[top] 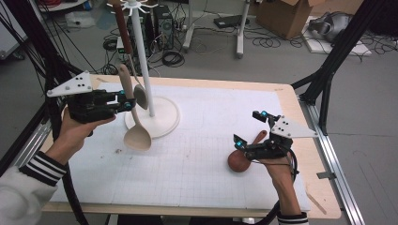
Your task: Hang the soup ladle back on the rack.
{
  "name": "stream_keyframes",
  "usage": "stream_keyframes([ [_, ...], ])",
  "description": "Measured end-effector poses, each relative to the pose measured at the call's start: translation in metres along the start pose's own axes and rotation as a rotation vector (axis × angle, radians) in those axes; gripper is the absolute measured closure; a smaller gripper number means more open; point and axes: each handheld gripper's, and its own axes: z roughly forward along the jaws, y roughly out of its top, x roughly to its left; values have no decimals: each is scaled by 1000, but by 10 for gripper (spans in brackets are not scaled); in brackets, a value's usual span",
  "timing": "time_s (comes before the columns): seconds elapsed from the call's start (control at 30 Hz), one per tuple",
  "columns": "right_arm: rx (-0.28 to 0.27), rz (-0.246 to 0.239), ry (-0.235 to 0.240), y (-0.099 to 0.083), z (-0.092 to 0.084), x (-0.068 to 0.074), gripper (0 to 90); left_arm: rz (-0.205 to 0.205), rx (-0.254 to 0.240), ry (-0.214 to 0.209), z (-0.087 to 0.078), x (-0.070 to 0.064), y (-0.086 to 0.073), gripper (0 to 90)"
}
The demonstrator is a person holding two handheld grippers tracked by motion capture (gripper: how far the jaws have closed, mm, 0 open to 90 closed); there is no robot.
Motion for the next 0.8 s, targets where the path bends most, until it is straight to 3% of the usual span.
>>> stream_keyframes([
  [0.2,9,23,-15,-9,-3,-5,4,-8,11,2,-1,9,11,748],
  [0.43,19,34,-20,-15,-5,-6,4,-9,43,44,3,20,27,748],
  [0.8,9,40,-14,-17,-7,-5,4,-27,65,66,15,25,52,749],
])
